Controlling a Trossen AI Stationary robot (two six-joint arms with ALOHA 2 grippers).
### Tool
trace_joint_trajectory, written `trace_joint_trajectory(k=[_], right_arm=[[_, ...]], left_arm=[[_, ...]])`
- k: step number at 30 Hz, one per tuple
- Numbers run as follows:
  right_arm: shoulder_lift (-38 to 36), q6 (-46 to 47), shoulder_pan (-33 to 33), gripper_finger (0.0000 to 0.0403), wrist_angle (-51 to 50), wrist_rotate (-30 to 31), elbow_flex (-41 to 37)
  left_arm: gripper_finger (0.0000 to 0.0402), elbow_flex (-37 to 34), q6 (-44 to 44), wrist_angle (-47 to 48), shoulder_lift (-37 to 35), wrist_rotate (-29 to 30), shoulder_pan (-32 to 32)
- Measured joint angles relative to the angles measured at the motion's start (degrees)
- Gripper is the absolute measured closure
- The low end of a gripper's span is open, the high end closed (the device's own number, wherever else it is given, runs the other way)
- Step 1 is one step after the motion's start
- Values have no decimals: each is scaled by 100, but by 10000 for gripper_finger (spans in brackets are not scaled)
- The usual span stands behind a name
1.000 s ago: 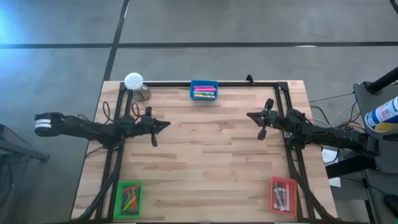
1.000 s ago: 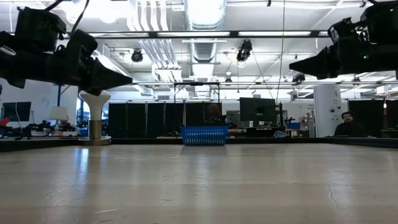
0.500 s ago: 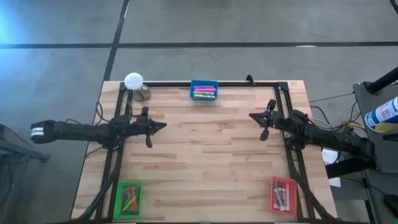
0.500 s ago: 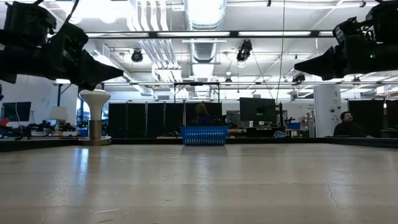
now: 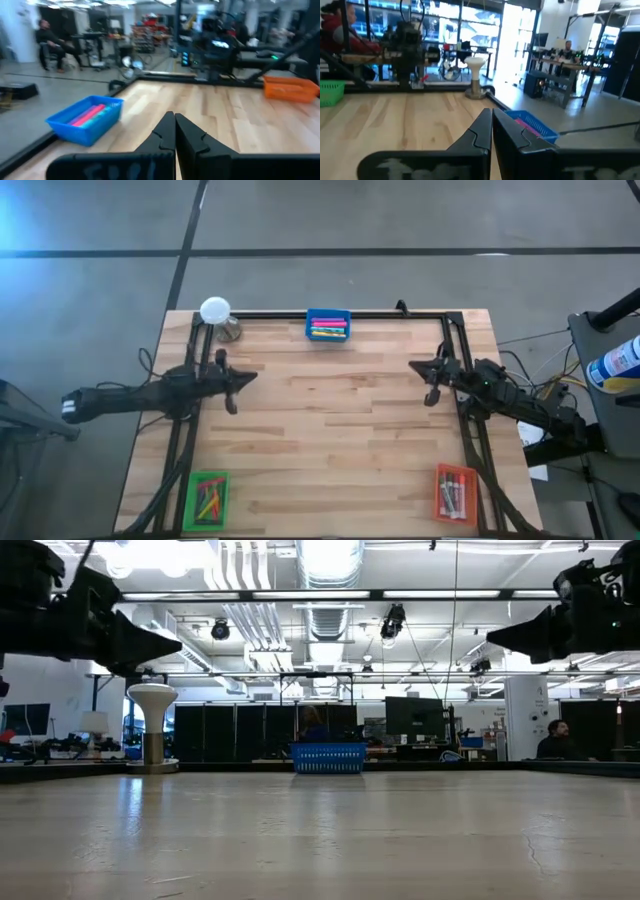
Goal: Pick & Place Markers
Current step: Return to Home Position
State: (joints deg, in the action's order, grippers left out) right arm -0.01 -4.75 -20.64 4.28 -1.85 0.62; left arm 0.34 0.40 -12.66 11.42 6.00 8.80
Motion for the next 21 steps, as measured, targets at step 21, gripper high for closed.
trace_joint_trajectory(k=[21], right_arm=[[2,135,0,394,-100,17,-7]], left_arm=[[401,-4,46,1061,-1137,413,63]])
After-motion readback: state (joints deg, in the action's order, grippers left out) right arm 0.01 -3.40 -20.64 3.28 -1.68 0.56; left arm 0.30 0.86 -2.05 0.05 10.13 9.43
